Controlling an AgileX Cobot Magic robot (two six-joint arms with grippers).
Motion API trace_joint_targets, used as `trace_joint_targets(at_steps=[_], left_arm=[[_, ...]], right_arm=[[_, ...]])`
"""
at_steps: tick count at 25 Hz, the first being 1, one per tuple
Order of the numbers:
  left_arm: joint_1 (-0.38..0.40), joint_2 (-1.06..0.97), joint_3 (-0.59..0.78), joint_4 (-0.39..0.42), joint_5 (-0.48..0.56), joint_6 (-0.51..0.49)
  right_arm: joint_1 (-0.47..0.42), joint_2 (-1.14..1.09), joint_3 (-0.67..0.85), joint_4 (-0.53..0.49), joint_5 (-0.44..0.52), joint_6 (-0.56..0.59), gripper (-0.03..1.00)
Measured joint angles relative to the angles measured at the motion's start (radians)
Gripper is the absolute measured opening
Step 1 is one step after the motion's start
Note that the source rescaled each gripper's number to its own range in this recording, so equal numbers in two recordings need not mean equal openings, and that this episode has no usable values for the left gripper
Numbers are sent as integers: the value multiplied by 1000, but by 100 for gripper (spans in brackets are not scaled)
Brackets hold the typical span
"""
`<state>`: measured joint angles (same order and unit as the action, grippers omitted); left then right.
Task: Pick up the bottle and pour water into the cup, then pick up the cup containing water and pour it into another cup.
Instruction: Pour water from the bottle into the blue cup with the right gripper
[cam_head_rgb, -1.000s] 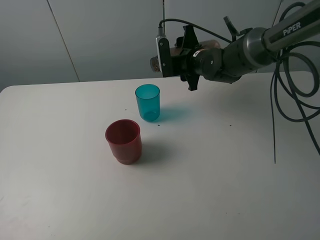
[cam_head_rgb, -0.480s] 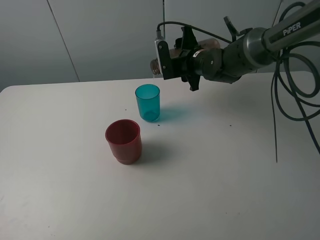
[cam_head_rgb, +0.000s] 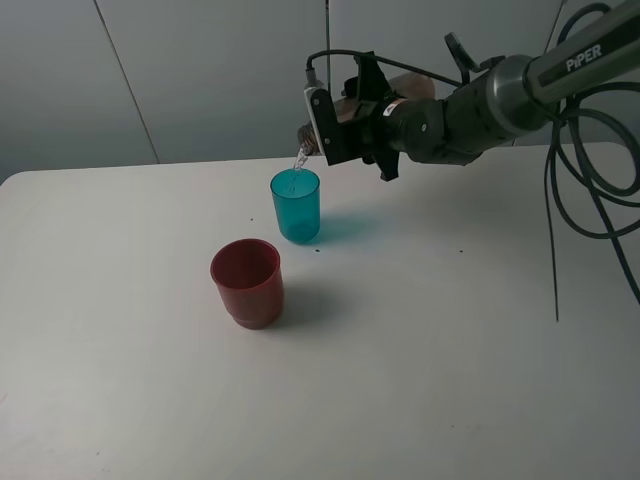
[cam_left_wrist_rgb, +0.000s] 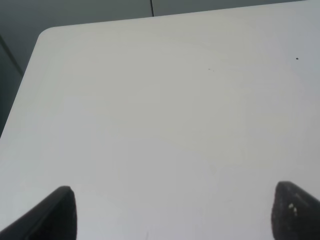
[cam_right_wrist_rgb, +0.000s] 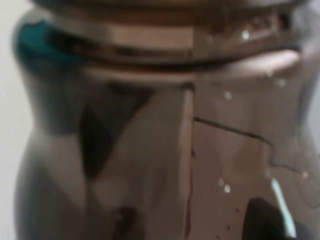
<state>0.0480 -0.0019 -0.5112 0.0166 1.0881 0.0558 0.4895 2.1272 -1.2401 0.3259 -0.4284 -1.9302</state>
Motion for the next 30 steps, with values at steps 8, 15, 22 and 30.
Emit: trace_joint_targets(at_steps=[8, 15, 22, 30], left_arm=[[0, 0, 0, 0, 0, 0], [0, 0, 0, 0, 0, 0], [0, 0, 0, 0, 0, 0], [0, 0, 0, 0, 0, 0]], right_arm=[[0, 0, 0, -2, -1, 0, 0], [0, 0, 0, -9, -15, -53, 0], [0, 0, 0, -34, -44, -90, 0], [4, 0, 0, -54, -91, -111, 0]])
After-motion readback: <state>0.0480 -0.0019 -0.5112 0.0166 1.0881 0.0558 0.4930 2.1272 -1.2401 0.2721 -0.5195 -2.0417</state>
